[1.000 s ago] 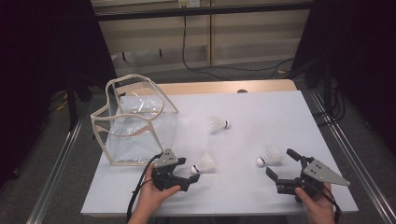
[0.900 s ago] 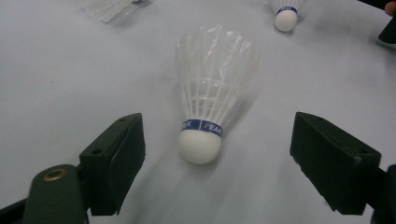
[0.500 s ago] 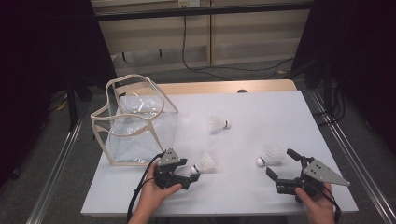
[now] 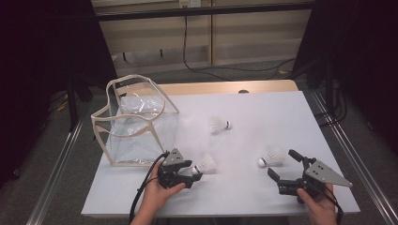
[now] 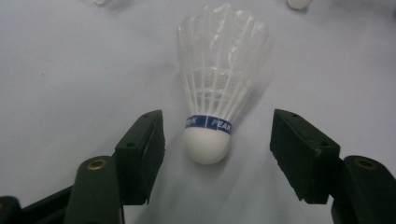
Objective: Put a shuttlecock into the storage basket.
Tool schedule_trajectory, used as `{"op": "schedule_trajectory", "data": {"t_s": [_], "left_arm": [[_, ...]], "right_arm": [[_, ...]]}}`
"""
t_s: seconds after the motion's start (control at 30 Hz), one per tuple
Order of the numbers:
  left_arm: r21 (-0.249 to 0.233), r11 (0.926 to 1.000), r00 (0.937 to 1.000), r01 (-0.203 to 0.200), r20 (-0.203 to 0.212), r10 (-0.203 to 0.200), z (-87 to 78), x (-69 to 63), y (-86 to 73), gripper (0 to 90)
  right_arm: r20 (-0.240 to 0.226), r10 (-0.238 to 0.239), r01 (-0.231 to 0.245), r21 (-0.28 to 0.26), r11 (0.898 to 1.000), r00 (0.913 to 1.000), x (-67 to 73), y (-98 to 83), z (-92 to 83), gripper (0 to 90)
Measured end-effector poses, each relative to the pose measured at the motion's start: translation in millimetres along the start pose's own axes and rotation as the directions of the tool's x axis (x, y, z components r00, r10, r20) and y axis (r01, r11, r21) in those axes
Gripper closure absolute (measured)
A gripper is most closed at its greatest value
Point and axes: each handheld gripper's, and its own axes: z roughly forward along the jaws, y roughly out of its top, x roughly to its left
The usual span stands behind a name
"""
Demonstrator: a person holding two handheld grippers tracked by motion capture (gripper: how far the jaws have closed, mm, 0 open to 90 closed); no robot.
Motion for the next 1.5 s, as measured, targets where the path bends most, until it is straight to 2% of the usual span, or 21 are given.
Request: {"op": "schedule_trajectory", "data": {"t_s": [0.17, 0.37, 0.47, 0.87, 1.5], "left_arm": [[0.018, 0.9998, 1.0, -0.008, 0.0, 0.008, 2.1, -0.5, 1.1, 41.9], [0.05, 0.9985, 0.9998, -0.02, -0.002, 0.021, 6.7, -0.6, 1.8, 45.4], [0.057, 0.9983, 0.9999, -0.01, -0.01, 0.01, 7.7, -0.2, 1.5, 46.2], [0.054, 0.9985, 0.9999, 0.004, -0.016, -0.003, 10.3, 1.5, 2.5, 51.2], [0.058, 0.9983, 0.9999, -0.003, -0.014, 0.004, 9.9, 1.5, 2.7, 56.8]], "right_arm": [[0.0, 0.0, 0.0, 0.001, 1.0, 1.0, 0.0, 0.0, -0.2, 0.5], [0.0, 0.0, 0.0, 0.0, 1.0, 1.0, -0.2, 0.0, -0.4, 0.5], [-0.002, 0.003, -0.003, 0.004, 1.0, 1.0, -0.2, -0.1, -0.7, 0.6], [0.0, 0.001, -0.001, 0.001, 1.0, 1.0, 0.0, 0.2, -1.0, 0.6], [0.002, -0.002, 0.002, 0.002, 1.0, 1.0, 0.0, 0.5, -1.6, 0.6]]}}
